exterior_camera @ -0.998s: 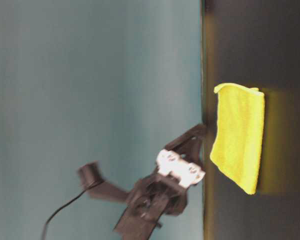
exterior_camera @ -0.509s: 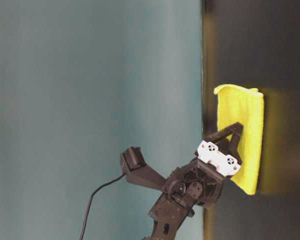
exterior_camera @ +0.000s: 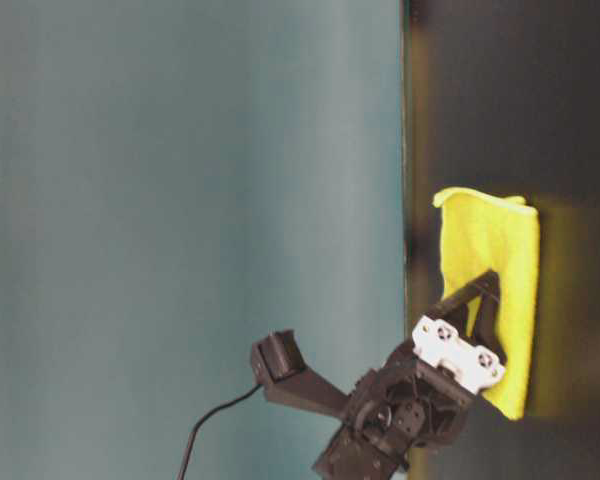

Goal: Push a yellow cloth with the left arm to wipe the desk.
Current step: 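Press the left gripper onto the cloth and drag it down-left, then keep pushing the cloth with the left gripper toward the near-left corner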

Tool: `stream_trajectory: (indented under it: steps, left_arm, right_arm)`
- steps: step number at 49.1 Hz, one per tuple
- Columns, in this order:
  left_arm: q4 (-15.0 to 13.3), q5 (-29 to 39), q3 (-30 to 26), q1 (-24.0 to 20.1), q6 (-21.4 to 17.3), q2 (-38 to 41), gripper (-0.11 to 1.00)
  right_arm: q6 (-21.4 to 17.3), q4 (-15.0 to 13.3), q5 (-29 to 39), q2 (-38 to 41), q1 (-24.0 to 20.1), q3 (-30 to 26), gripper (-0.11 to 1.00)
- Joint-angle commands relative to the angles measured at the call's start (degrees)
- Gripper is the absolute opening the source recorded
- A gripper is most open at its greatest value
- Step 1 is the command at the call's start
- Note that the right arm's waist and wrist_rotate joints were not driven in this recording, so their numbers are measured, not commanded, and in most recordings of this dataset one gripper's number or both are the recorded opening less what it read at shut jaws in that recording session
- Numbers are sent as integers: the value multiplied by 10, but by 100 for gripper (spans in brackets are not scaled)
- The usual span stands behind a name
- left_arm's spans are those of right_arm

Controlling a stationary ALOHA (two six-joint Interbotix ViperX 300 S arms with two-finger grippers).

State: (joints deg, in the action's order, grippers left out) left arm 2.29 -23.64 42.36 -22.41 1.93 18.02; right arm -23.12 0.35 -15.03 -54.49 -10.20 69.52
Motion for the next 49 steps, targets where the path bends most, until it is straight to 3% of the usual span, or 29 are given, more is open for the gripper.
stream_trajectory:
  steps: [1, 26, 49]
  left_arm:
    - [3, -6, 22, 27, 1, -6, 88]
    - [2, -50, 142, 138, 44, -54, 88]
    - [3, -55, 204, 297, 57, -128, 88]
  right_arm:
    - [0, 2, -5, 4, 0, -2, 0]
    - [-1, 2, -5, 4, 0, -1, 0]
    - [0, 3, -5, 4, 0, -1, 0]
